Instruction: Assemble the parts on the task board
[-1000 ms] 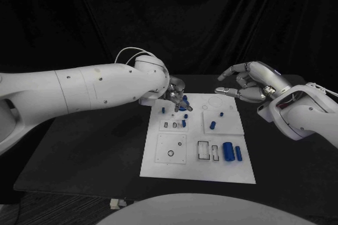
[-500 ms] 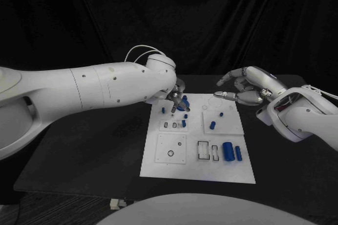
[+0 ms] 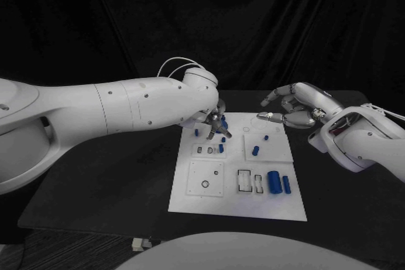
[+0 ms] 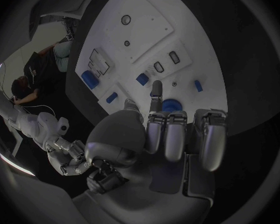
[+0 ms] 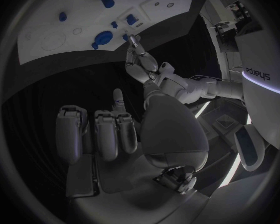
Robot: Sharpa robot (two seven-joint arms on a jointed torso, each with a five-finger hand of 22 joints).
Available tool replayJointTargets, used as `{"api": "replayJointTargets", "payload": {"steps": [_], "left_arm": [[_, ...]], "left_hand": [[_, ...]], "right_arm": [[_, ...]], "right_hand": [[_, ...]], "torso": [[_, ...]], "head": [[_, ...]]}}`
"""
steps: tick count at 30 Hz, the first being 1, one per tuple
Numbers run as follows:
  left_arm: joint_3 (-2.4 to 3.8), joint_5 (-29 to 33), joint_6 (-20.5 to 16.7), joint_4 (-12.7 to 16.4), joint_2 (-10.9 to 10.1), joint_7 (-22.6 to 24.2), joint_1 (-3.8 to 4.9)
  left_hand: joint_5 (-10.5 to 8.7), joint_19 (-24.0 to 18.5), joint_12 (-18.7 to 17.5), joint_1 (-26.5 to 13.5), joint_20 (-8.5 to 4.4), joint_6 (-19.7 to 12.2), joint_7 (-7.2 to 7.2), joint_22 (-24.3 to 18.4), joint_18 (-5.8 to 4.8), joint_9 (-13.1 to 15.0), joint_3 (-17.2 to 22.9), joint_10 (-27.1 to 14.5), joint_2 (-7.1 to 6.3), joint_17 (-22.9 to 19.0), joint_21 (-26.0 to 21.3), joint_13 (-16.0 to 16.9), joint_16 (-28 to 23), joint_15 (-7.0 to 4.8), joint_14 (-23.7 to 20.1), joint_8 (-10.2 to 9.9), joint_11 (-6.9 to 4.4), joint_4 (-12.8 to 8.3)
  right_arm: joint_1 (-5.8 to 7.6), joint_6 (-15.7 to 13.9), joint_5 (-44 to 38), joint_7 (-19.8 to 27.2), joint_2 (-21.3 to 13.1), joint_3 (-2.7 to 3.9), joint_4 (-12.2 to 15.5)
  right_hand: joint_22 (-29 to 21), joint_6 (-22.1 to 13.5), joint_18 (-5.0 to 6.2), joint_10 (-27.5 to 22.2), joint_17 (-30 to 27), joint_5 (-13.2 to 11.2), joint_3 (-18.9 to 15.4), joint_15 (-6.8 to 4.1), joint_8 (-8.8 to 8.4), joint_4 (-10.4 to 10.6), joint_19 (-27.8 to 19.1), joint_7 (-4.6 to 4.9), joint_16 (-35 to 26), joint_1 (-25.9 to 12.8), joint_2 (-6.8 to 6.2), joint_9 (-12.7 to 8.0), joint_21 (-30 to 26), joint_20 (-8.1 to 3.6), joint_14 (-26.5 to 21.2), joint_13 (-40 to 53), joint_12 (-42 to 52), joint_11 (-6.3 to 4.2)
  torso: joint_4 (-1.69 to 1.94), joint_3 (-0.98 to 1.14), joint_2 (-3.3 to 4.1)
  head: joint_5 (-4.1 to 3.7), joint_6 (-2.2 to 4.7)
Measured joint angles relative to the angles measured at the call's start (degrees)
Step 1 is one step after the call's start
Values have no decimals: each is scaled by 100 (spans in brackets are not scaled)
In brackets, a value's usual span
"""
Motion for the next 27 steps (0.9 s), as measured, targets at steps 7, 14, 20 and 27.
{"api": "replayJointTargets", "payload": {"steps": [7,14,20,27], "left_arm": [[0,43,-1,-28,34,-38,-82],[-1,65,-18,-58,59,-55,-172],[-1,74,-39,-81,79,-63,-228],[-1,81,-95,-98,94,-64,-294]], "left_hand": [[0,0,0,0,0,0,0,0,0,7,0,0,0,0,0,0,0,0,0,-23,0,0],[0,0,0,0,0,0,0,0,0,10,0,0,0,-1,0,0,0,0,0,-45,0,0],[0,0,0,0,1,0,0,-1,0,17,0,-1,0,-1,0,1,0,1,0,-45,1,0],[157,0,0,68,1,-1,0,-1,0,74,103,-1,-15,-1,0,3,0,1,0,-133,2,-56]], "right_arm": [[-4,28,-12,-36,7,0,-6],[-21,47,-29,-55,10,0,-12],[-29,60,-39,-62,15,0,-18],[-33,72,-47,-67,19,0,-24]], "right_hand": [[0,0,0,0,0,0,0,0,0,0,-22,0,0,0,0,1,0,22,0,0,0,0],[-1,0,0,0,0,0,0,0,0,0,-22,0,0,0,0,1,0,22,0,-1,0,0],[-1,0,0,0,0,0,0,0,0,0,-22,0,0,0,0,1,0,22,0,-1,0,0],[-2,0,0,0,0,23,0,0,0,0,-21,0,0,0,-1,-4,0,22,0,-1,0,0]], "torso": [[4,-3,-7],[4,-4,-11],[4,-4,-11],[5,-8,-11]], "head": [[12,0],[6,0],[-7,0],[-4,0]]}}
